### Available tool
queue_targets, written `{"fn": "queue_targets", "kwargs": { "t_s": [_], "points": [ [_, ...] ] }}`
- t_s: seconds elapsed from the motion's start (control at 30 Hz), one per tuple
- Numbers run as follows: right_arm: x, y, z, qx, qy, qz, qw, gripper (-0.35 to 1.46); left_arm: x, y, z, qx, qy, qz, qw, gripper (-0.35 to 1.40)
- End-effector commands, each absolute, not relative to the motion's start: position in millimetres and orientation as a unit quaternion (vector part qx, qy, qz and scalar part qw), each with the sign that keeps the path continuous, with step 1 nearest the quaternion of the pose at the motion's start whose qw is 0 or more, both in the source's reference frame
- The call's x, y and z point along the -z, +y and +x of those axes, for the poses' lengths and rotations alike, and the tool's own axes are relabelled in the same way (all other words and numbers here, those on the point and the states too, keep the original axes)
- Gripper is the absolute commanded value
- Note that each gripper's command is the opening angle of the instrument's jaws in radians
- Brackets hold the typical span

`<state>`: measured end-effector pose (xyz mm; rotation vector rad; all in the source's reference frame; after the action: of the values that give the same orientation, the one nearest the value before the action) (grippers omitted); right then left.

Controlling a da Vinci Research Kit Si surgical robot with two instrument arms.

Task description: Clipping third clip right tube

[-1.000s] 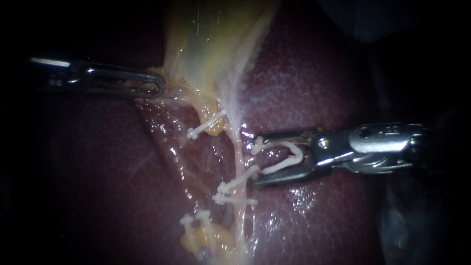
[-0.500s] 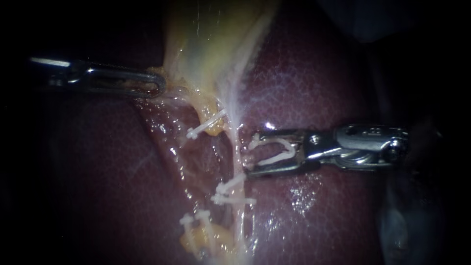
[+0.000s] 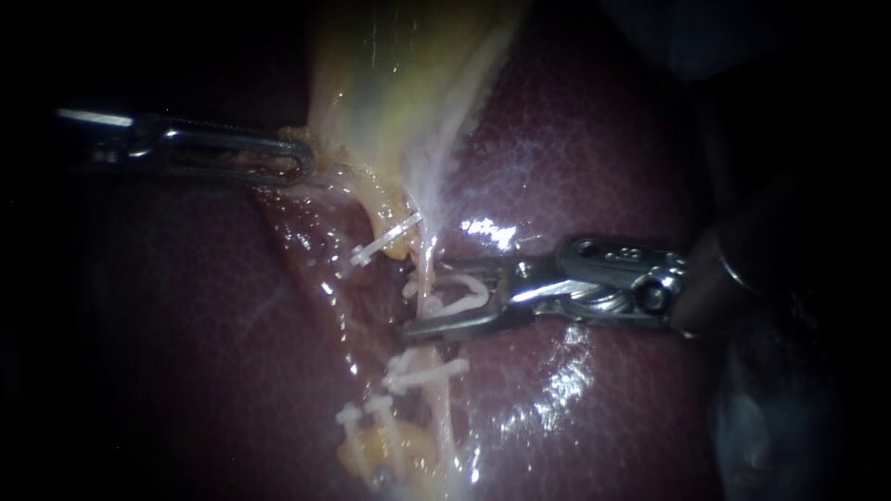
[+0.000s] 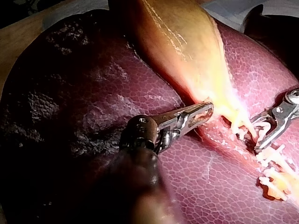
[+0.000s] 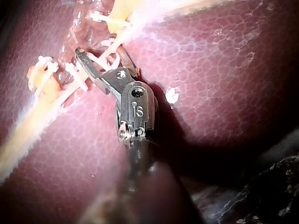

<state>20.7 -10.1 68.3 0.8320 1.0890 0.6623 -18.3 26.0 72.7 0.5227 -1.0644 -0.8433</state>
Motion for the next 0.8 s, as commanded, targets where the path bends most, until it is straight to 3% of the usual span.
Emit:
{"fn": "queue_targets", "kwargs": {
  "t_s": [0.03, 0.4, 0.63, 0.8],
  "points": [
    [-68.2, -10.0, 20.8, -0.305, 0.501, 0.385, 0.712, 0.5, -72.7, 26.0, -18.3, 0.386, -0.486, 0.239, 0.747, -0.35],
    [-62.9, -7.3, 20.7, -0.316, 0.563, 0.44, 0.625, 0.48, -72.7, 25.9, -18.3, 0.386, -0.486, 0.239, 0.747, -0.35],
    [-61.9, -6.4, 20.6, -0.317, 0.569, 0.443, 0.616, 0.44, -72.6, 25.9, -18.3, 0.386, -0.486, 0.239, 0.747, -0.35],
    [-62.7, -5.8, 20.1, -0.324, 0.569, 0.436, 0.617, 0.28, -72.6, 25.9, -18.3, 0.386, -0.486, 0.239, 0.747, -0.35]
  ]
}}
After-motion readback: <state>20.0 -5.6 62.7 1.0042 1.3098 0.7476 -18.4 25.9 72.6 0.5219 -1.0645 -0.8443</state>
